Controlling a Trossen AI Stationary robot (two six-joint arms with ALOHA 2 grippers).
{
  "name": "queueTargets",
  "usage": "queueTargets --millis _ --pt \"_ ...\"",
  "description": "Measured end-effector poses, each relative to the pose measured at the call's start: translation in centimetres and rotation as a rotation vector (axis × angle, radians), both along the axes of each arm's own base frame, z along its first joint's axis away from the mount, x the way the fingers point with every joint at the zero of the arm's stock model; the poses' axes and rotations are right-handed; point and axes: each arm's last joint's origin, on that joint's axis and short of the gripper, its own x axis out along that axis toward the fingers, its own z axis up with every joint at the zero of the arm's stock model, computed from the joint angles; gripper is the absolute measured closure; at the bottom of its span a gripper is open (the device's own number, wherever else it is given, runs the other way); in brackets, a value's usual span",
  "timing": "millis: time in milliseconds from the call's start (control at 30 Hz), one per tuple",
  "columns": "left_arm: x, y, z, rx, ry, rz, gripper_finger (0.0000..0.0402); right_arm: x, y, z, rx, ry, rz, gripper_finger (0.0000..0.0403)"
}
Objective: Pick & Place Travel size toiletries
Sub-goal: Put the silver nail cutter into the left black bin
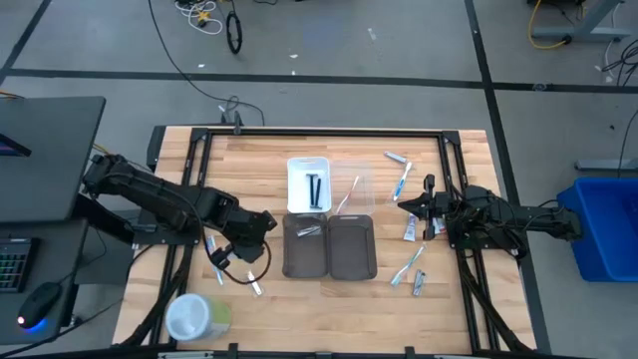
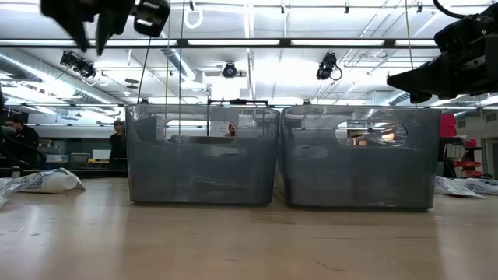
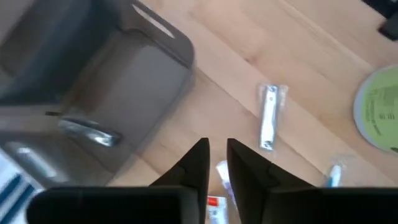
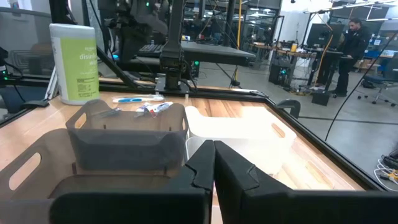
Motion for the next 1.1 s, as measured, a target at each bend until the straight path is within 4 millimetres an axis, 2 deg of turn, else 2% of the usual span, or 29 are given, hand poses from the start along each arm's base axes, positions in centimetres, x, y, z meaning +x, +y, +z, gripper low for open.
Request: queueTargets --millis 267,600,867,1100 --pt "-0.2 -1.2 -2.3 -0.01 -0.034 -0.028 0.0285 0.0 0.0 0.0 0.0 0.0 0.0 0.039" --pt "-0.8 -1.2 -4.0 0.011 0.018 -0.006 0.0238 0.0 0.0 0.0 0.0 0.0 0.0 0.0389" --pt "-1.5 -1.0 -6.5 0.015 0.046 -0.019 0.0221 0.0 0.0 0.0 0.0 0.0 0.0 0.0389" --pt "-1.9 -1.1 -7.7 0.004 0.044 -0.032 0.0221 0.0 0.0 0.0 0.0 0.0 0.0 0.0389"
